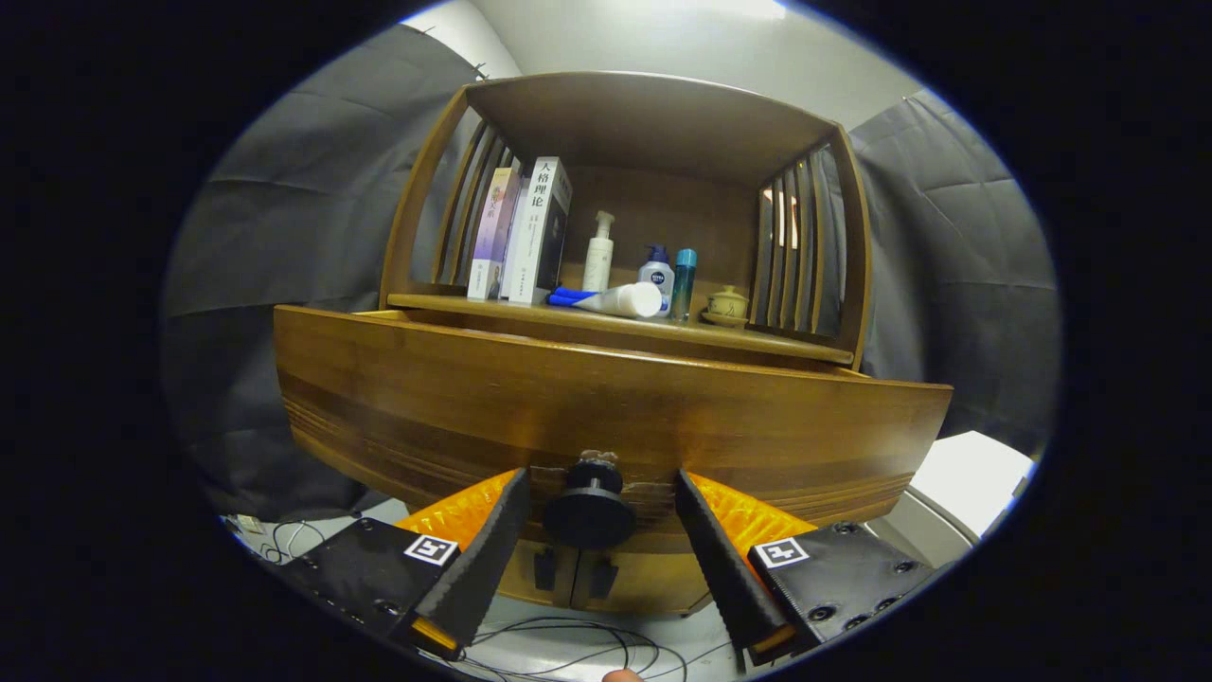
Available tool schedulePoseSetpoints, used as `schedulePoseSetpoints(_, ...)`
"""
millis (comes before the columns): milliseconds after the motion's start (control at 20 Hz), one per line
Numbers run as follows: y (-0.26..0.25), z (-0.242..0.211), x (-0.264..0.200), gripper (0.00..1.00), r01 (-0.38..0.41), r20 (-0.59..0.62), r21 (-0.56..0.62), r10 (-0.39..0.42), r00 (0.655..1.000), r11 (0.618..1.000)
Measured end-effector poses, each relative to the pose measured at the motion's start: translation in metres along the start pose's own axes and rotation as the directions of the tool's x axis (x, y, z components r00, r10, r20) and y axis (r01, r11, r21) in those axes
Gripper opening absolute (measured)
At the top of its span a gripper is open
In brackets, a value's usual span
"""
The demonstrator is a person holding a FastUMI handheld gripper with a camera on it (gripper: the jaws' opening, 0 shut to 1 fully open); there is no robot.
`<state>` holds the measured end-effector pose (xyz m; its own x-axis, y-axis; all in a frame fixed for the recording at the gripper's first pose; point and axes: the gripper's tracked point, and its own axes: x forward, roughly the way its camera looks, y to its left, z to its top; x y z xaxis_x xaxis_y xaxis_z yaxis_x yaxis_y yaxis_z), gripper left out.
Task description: Pull open the drawer, take out the items inside it, and place them on the countertop above the cabinet.
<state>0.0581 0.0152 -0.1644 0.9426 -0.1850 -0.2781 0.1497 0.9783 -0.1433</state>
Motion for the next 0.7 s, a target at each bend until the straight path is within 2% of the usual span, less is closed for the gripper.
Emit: schedulePoseSetpoints(700,-0.001,0.012,0.062,0.98,0.024,-0.002,0.009,-0.024,1.000,1.000)
